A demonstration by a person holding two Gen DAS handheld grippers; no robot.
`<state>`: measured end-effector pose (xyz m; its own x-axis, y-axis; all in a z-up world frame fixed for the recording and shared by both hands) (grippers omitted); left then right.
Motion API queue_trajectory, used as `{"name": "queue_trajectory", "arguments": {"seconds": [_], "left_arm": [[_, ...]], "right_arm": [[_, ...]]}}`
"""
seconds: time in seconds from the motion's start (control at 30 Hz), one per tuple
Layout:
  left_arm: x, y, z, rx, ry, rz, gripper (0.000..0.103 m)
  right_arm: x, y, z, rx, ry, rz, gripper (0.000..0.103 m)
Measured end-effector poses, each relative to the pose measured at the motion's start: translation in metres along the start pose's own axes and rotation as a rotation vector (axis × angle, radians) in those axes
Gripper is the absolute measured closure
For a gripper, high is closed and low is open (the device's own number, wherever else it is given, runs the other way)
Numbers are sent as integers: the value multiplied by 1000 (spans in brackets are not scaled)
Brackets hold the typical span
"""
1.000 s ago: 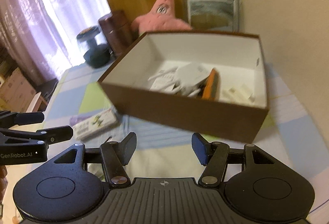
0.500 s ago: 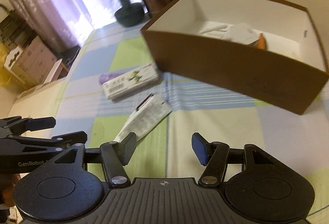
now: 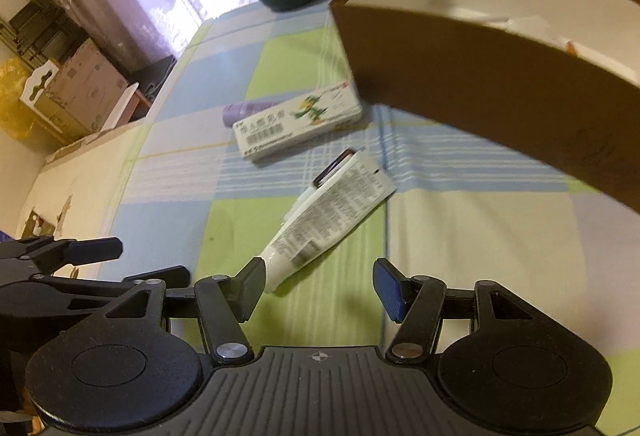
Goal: Organize rigid objects
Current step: 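Reach both open tools toward the white ointment tube and vial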
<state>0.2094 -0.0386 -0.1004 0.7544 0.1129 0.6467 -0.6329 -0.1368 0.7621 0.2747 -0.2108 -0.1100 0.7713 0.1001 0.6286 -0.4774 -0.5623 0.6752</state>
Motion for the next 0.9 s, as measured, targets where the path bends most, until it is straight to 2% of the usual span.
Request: {"name": "queue_trajectory", "arguments": {"seconds": [0.3,0.53,0.77,0.9], "left_arm": [[-8,-20,-17,13,21,-33,23],[-6,-32,-28,4,22,-46,24],[-3,-44,-31,-26,7,-61,25],[-2,-49,-30,-53,-5,-68,27]], "right_arm": [[-8,-34,-16,5,-4,-33,47],[-11,-53,-18,-6,-77,-46,47],[-12,-63,-13,-74,-102,-62,65],[-8,-54,-10,-171,-34,-94,75]]}}
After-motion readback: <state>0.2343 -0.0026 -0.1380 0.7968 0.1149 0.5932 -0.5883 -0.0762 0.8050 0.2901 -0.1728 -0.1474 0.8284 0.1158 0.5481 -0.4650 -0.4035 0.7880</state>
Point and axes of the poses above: each gripper's, at about its wrist camera, not at the fingertips, and y roughly against the way its jaws point, z to its right, x to its top, the point moved 2 cm from there along -y, roughly the way its jaws point, and after that the axes turned 15 degrees about z, right-handed, at the moved point
